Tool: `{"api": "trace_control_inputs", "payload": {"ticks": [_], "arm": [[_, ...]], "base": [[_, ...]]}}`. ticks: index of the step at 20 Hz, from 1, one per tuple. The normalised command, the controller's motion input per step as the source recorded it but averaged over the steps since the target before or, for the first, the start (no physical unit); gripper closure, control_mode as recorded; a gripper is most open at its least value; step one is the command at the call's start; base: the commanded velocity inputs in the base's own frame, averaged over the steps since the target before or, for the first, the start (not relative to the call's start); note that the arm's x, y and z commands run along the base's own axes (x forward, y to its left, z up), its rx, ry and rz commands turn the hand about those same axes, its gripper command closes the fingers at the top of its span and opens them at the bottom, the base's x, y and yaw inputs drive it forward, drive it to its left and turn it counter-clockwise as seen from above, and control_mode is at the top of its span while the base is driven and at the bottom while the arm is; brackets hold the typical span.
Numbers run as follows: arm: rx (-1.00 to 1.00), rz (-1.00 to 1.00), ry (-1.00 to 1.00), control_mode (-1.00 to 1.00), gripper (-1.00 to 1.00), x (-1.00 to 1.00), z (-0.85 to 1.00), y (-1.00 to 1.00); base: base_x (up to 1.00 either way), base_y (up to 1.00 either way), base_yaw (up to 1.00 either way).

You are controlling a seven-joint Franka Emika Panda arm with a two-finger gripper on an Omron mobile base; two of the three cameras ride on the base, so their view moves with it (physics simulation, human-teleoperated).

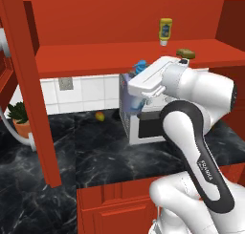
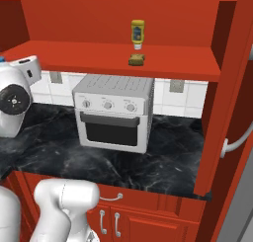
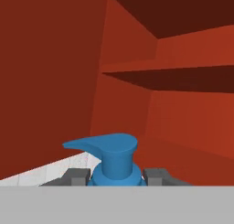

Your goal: Pick the soap dispenser and sponge from the cabinet and place them on the counter.

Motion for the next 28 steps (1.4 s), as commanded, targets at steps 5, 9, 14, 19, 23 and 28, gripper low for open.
{"api": "trace_control_inputs", "payload": {"ticks": [5,9,14,19,23,28], "arm": [[-0.01,0.02,0.0,-1.0,1.0,0.03,-0.4,0.31],[-0.02,0.01,0.01,-1.0,1.0,0.09,-0.28,0.17],[-0.01,0.01,0.03,-1.0,1.0,0.17,-0.34,0.11],[0.0,0.02,0.03,-1.0,1.0,0.19,-0.38,0.07],[0.0,0.03,0.02,-1.0,1.0,0.18,-0.39,0.1],[0.0,0.02,0.0,-1.0,1.0,0.14,-0.35,0.13]], "base": [[0.0,0.0,0.0],[0.0,0.0,0.0],[0.0,0.0,0.0],[0.0,0.0,0.0],[0.0,0.0,0.0],[0.0,0.0,0.0]]}}
